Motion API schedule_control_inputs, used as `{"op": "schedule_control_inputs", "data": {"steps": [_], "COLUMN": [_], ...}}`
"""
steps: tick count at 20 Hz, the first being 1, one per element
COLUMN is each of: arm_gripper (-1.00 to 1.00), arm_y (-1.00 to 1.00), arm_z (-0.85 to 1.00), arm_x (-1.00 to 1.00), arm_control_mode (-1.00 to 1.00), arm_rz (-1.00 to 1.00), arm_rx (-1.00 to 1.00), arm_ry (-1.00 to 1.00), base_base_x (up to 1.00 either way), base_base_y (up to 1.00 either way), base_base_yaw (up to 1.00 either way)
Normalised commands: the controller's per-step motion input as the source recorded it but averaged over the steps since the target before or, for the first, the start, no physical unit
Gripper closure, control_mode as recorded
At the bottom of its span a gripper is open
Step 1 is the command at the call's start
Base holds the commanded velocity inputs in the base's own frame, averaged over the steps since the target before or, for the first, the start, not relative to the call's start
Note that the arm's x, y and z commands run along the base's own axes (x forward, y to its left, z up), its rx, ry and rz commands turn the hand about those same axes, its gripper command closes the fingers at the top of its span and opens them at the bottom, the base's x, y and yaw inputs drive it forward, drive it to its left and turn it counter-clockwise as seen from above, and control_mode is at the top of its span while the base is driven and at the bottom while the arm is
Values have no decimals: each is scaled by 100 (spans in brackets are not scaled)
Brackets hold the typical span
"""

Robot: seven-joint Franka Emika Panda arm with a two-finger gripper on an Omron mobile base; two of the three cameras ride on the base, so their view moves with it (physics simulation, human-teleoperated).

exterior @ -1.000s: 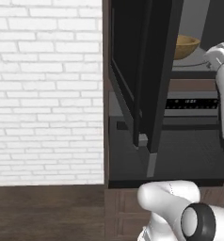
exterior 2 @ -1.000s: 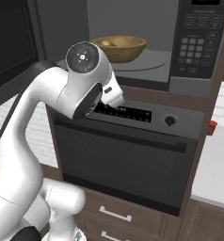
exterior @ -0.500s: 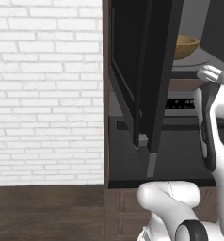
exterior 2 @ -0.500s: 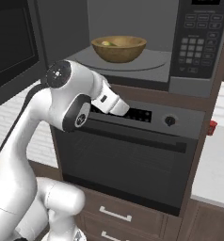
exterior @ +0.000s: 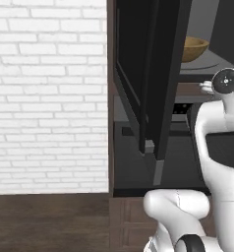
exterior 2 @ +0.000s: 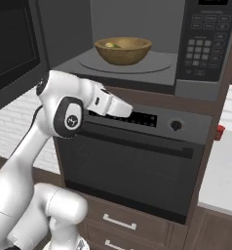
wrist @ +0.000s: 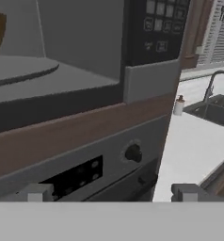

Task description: Pick the cucumber from the sink and place it in the bowl. Then pick the bowl and place it in the microwave. Then close the microwave door and press the start button.

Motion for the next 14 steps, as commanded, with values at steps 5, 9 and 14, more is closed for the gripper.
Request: {"op": "schedule_control_inputs", "data": {"steps": [5, 9, 14], "arm_gripper": [-100, -100, -100], "arm_y": [4, 25, 49], "arm_z": [-43, -23, -18], "arm_x": [-7, -19, -37], "arm_control_mode": [-100, -100, -100], "arm_rz": [-6, -24, -29], "arm_rx": [-35, -39, -38], "arm_ry": [-4, -11, -12], "base_base_x": [0, 0, 0], "base_base_y": [0, 0, 0], "base_base_yaw": [0, 0, 0]}}
